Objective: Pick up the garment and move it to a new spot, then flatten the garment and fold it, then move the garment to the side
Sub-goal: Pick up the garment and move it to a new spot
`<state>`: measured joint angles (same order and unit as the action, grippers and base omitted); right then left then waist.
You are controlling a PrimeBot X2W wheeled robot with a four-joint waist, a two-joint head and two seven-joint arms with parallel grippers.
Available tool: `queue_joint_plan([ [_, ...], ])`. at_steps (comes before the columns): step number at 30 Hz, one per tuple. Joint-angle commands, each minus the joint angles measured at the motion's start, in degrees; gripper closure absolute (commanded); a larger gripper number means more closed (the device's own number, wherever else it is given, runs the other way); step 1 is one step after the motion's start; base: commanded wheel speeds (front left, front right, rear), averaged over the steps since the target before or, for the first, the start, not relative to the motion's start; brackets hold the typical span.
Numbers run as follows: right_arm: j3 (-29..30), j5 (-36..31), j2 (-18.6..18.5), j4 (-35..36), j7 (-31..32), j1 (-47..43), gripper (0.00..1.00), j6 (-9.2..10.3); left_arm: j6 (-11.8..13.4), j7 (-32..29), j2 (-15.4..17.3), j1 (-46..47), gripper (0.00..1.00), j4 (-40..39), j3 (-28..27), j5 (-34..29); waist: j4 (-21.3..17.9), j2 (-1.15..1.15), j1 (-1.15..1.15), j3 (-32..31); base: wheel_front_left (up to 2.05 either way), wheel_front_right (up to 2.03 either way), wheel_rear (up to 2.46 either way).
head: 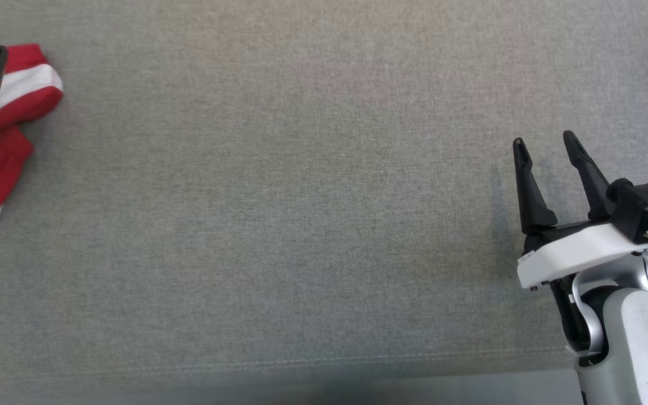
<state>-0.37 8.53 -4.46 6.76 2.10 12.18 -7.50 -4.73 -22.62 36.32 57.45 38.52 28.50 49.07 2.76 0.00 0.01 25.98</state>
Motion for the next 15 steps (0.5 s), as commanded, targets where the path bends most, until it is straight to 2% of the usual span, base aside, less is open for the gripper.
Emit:
queue_joint_plan([
  [1,0.10,-0.38,-0.24,0.25,-0.15,1.02,0.00,0.02,-0.31,-0.24,-0.08,1.04,0.00,0.31,0.03,0.40,-2.24,0.00,-0.01,3.81,0.00,0.00,0.00],
  [6,-0.29,-0.48,-0.50,0.24,-0.06,1.56,0.00,0.02,-0.90,-2.38,0.09,0.70,0.00,2.27,0.84,1.02,-2.13,0.00,-0.01,5.70,0.00,0.00,0.00],
  [9,-0.43,-0.57,-0.77,0.56,-0.06,2.25,0.00,0.02,-0.02,-3.10,1.06,0.48,0.00,3.81,2.12,-0.55,-2.22,0.00,-0.01,7.04,0.00,0.00,0.00],
  [15,-0.34,-0.58,-0.93,0.05,-0.52,2.51,0.00,0.02,0.72,-4.20,0.83,-0.78,0.00,5.74,2.56,-0.21,-2.37,0.00,-0.01,8.07,0.00,0.00,0.00],
])
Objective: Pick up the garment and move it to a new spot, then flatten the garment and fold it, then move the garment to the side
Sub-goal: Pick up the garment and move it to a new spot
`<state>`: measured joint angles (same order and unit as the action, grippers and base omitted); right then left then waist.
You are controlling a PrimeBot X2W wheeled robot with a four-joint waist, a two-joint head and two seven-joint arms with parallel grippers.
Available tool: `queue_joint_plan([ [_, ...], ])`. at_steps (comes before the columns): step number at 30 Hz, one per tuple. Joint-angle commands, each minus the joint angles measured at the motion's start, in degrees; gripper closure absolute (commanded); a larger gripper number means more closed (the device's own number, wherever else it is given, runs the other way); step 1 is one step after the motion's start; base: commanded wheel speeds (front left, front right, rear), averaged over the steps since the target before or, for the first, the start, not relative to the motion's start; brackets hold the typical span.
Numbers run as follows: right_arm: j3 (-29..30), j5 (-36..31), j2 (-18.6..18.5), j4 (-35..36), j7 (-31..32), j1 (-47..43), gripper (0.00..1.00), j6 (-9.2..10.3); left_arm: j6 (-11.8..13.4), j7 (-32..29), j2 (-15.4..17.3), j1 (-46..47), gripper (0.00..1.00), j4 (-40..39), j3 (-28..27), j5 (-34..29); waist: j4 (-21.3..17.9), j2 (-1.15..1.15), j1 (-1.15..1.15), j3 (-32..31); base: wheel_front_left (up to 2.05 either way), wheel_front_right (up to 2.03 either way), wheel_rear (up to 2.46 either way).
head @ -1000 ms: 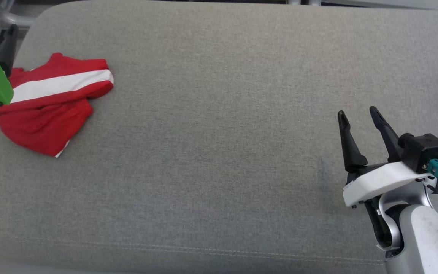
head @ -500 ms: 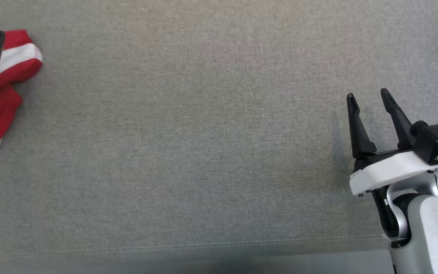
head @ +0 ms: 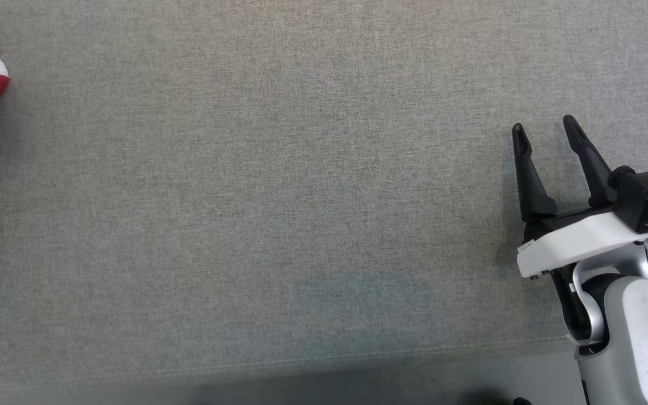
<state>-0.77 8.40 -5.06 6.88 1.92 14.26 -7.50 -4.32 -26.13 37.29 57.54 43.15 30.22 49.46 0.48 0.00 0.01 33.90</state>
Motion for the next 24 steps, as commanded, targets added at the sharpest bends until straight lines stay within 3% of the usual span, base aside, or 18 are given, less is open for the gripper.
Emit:
queue_joint_plan([
  [1,0.06,-0.46,-0.32,-0.21,-0.45,0.55,0.00,0.02,0.39,-0.31,0.08,-1.05,0.00,1.46,1.02,-0.79,-0.13,0.00,-0.01,0.21,0.00,0.00,0.00],
  [2,0.08,-0.43,-0.31,-0.35,-0.50,0.67,0.00,0.02,0.67,0.34,0.31,-1.15,0.08,1.71,1.09,-1.29,-0.17,0.00,-0.01,0.22,0.00,0.00,0.00],
  [3,0.09,-0.43,-0.30,-0.48,-0.58,0.83,0.00,0.02,0.98,1.28,0.62,-1.14,0.50,1.86,1.06,-1.73,-0.22,0.00,-0.01,0.19,0.00,0.00,0.00],
  [5,0.18,-0.41,-0.25,-0.97,-0.75,1.25,0.00,0.02,0.92,2.93,0.70,-1.70,0.93,2.28,1.25,-2.21,-0.30,0.00,-0.01,-0.11,0.00,0.00,0.00],
  [6,0.20,-0.40,-0.25,-1.15,-0.88,1.34,0.00,0.02,0.77,3.20,0.68,-1.88,1.00,2.44,1.32,-2.28,-0.32,0.00,-0.01,-0.24,0.00,0.00,0.00],
  [14,0.64,-0.19,-0.05,-2.64,-1.72,1.06,0.00,0.02,-0.34,8.63,0.52,-1.15,1.00,2.00,0.38,-1.82,0.02,0.00,-0.01,-3.35,0.00,0.00,0.00],
  [24,0.85,0.34,0.30,-4.74,-2.52,-0.61,0.00,0.02,-2.39,8.58,0.37,0.22,1.00,-2.66,2.30,-1.29,1.17,0.00,-0.01,-10.50,0.00,0.00,0.00],
])
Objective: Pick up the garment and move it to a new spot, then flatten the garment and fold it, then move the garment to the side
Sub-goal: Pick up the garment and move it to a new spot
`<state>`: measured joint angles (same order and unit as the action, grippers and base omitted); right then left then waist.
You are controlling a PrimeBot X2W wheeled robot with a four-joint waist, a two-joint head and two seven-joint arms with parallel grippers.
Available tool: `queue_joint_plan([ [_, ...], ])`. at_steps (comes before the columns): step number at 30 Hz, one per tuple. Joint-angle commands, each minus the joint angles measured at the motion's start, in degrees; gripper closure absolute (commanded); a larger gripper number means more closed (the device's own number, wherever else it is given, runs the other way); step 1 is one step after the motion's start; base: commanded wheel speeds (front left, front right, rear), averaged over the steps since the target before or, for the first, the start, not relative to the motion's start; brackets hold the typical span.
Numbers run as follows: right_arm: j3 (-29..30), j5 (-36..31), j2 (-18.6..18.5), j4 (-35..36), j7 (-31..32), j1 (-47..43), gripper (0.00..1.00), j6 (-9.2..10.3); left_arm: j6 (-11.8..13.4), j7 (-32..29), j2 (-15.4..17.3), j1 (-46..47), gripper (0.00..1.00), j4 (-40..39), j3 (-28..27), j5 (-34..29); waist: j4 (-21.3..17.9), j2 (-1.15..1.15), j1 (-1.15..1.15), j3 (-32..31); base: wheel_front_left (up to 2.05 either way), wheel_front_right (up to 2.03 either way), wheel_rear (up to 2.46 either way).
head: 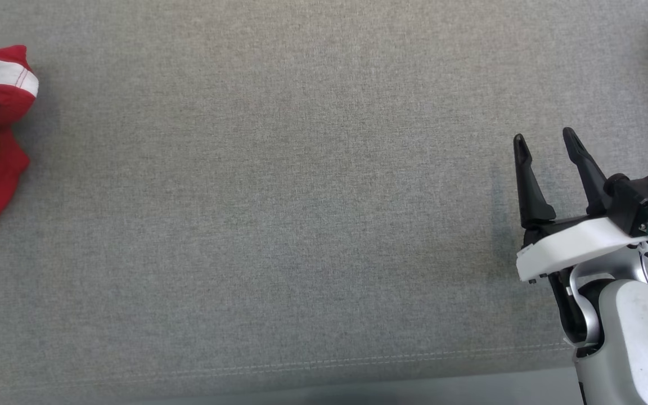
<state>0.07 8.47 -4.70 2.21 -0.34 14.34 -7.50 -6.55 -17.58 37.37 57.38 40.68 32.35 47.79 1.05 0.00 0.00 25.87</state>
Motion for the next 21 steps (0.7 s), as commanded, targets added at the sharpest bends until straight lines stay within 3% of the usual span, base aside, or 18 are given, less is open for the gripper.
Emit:
queue_joint_plan([
  [1,-0.01,0.35,0.02,-0.29,-0.34,-0.91,0.00,0.02,-0.28,-0.07,0.49,0.29,1.00,-0.74,0.30,0.38,0.62,0.00,0.00,-3.10,0.00,0.00,0.00],
  [9,0.08,0.66,0.53,-1.44,-0.81,-2.30,0.00,0.02,-0.57,0.21,0.07,-0.72,1.00,-4.61,0.93,1.46,0.42,0.00,0.00,-7.47,0.00,0.00,0.00],
  [21,0.02,1.43,1.21,-2.69,-1.51,-3.67,0.00,0.02,-0.69,-2.81,-4.17,-0.02,1.00,-12.84,4.20,1.71,-1.39,0.00,0.00,-12.02,0.00,0.00,0.00],
])
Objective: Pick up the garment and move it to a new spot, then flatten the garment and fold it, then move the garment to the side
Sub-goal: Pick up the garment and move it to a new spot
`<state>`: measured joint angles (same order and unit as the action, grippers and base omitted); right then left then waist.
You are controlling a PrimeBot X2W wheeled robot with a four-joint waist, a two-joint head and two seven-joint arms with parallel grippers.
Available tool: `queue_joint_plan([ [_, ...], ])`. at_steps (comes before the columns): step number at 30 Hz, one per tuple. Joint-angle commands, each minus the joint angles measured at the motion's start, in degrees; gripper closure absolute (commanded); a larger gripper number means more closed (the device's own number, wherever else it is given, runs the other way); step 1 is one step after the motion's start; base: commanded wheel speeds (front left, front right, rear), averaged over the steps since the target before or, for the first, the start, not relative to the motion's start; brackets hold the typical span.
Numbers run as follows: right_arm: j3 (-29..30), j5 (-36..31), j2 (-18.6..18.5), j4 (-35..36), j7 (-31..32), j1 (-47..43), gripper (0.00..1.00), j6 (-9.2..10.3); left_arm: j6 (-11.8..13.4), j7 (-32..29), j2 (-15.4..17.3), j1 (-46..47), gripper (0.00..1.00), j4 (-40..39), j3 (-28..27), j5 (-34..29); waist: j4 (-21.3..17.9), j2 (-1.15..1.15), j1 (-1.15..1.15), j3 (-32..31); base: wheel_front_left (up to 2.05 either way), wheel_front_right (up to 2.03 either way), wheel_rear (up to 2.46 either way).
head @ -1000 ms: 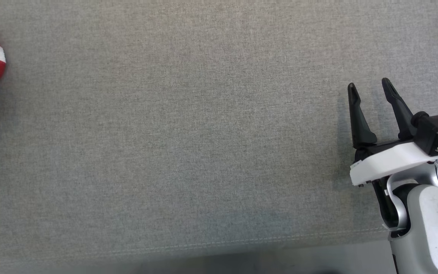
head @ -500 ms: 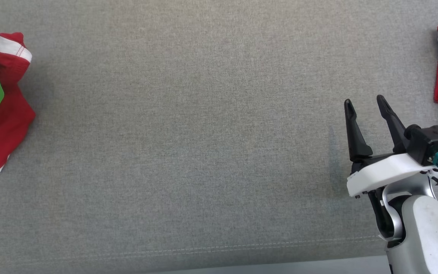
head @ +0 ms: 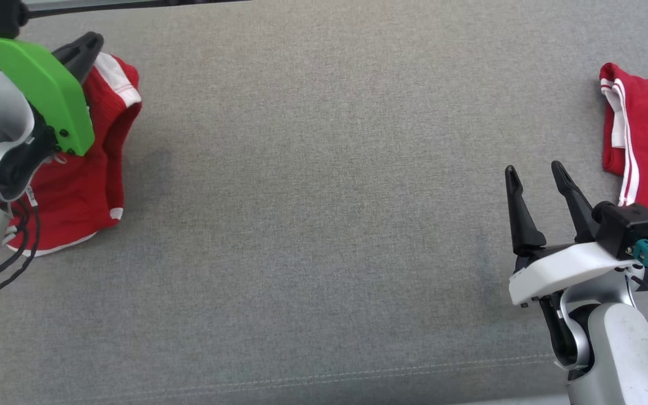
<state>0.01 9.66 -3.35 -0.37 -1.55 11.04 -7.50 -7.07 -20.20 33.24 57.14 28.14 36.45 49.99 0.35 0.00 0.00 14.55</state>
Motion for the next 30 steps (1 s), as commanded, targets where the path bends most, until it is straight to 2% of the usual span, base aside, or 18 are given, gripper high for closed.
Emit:
queue_joint_plan([
  [1,0.10,0.25,-0.09,-0.16,-0.33,-0.46,0.00,0.02,-0.12,-0.67,-0.26,0.38,1.00,-0.81,0.48,-0.66,-0.81,0.00,0.00,-0.79,0.00,0.00,0.00],
  [14,-0.23,0.28,0.24,-0.67,-0.46,-0.06,0.00,0.02,0.86,-1.45,-2.68,-2.73,1.00,-0.73,3.26,-0.63,-1.10,0.00,0.00,0.25,0.00,0.00,0.00],
  [15,-0.25,0.23,0.24,-0.70,-0.44,-0.01,0.00,0.02,0.86,-1.44,-3.02,-3.09,0.93,-0.45,3.55,-0.51,-1.04,0.00,0.00,0.26,0.00,0.00,0.00],
  [16,-0.33,0.22,0.25,-0.74,-0.39,0.04,0.00,0.02,0.87,-1.23,-3.20,-3.27,0.59,-0.11,3.68,-0.61,-1.00,0.00,0.00,0.27,0.00,0.00,0.00],
  [17,-0.38,0.24,0.27,-0.79,-0.37,0.06,0.00,0.02,1.06,-1.44,-3.31,-3.55,0.17,0.51,3.85,-0.62,-0.95,0.00,0.00,0.24,0.00,0.00,0.00],
  [19,-0.49,0.20,0.29,-0.84,-0.34,0.10,0.00,0.02,1.00,-1.47,-3.20,-3.84,0.00,1.43,4.29,-1.02,-0.89,0.00,0.00,0.14,0.00,0.00,0.00],
  [30,-0.03,-0.16,0.34,-0.98,-0.18,-1.22,0.00,0.02,0.72,-2.16,-2.42,-5.32,0.00,4.58,4.48,0.69,-0.26,0.00,0.00,-1.08,0.00,0.00,0.00],
])
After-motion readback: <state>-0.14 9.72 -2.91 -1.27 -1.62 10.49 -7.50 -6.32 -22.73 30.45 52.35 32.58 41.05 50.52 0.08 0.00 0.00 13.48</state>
